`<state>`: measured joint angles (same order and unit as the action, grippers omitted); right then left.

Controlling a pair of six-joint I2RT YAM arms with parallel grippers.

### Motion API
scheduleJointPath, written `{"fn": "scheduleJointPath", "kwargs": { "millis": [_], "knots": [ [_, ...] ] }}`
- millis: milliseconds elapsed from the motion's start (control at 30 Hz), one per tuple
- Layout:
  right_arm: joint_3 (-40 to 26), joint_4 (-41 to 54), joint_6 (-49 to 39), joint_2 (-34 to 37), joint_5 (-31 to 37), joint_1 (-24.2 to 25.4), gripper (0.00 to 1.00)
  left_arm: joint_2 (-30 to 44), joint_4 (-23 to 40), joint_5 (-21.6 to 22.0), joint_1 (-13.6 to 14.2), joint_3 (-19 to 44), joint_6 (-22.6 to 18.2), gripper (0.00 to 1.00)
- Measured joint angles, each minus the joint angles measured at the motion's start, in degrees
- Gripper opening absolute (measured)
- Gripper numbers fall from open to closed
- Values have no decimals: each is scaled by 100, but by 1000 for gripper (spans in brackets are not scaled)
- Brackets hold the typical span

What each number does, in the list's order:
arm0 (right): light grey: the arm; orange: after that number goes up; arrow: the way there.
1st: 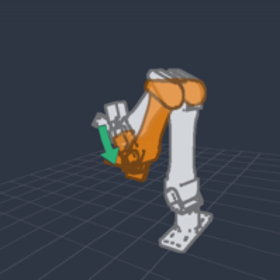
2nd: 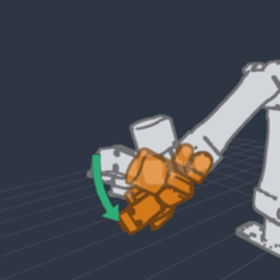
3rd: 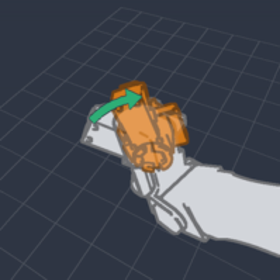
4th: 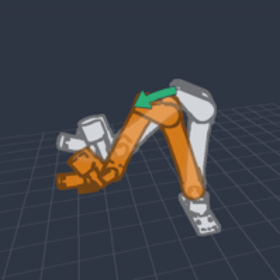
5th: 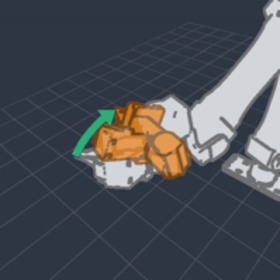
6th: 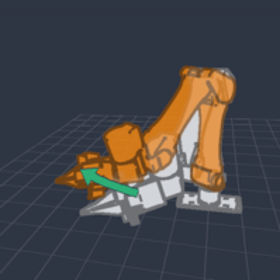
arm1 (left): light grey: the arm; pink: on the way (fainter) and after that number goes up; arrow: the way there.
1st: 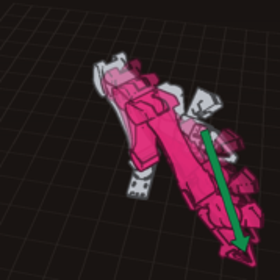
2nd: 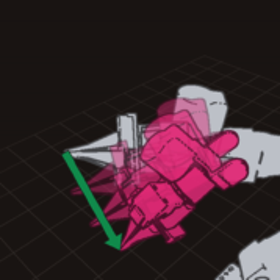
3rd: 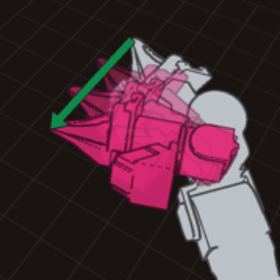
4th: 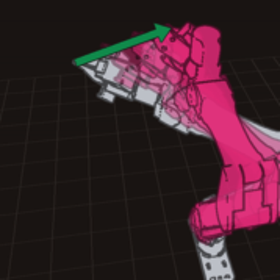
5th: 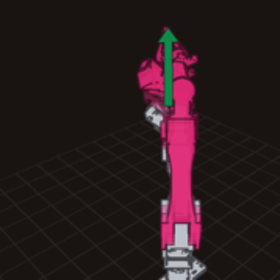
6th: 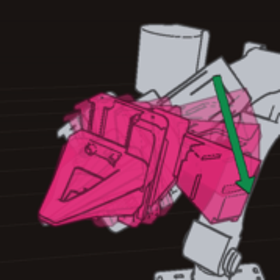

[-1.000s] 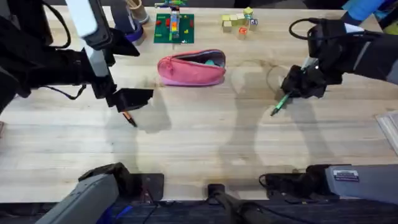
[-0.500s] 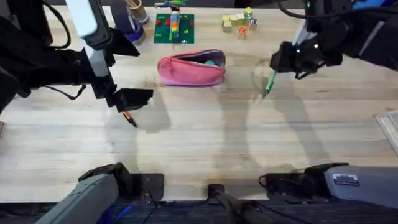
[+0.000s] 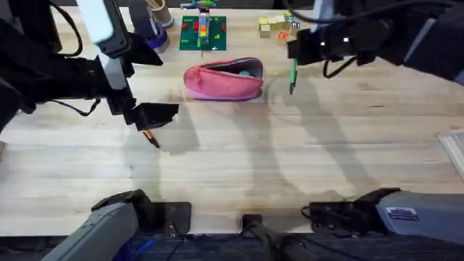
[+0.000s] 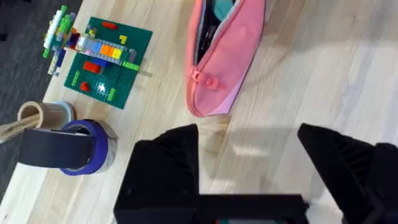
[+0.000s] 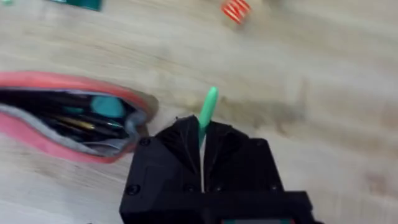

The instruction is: Unzip the bag, pick up the pens from the table one at a time and place them inside, then zip the bag closed.

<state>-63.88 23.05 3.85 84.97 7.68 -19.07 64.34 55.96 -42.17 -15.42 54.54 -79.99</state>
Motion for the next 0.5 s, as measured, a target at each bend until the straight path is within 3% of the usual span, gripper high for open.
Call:
{"fn": "scheduleJointPath", "kwargs": {
  "millis": [200,500],
  "knots": [
    [-4,-577,-1110,0,0,-519,31,0,0,0,0,0,0,993],
    [-4,-654,-2902,0,-122,-1059,31,0,0,0,0,0,0,993]
  ]
}}
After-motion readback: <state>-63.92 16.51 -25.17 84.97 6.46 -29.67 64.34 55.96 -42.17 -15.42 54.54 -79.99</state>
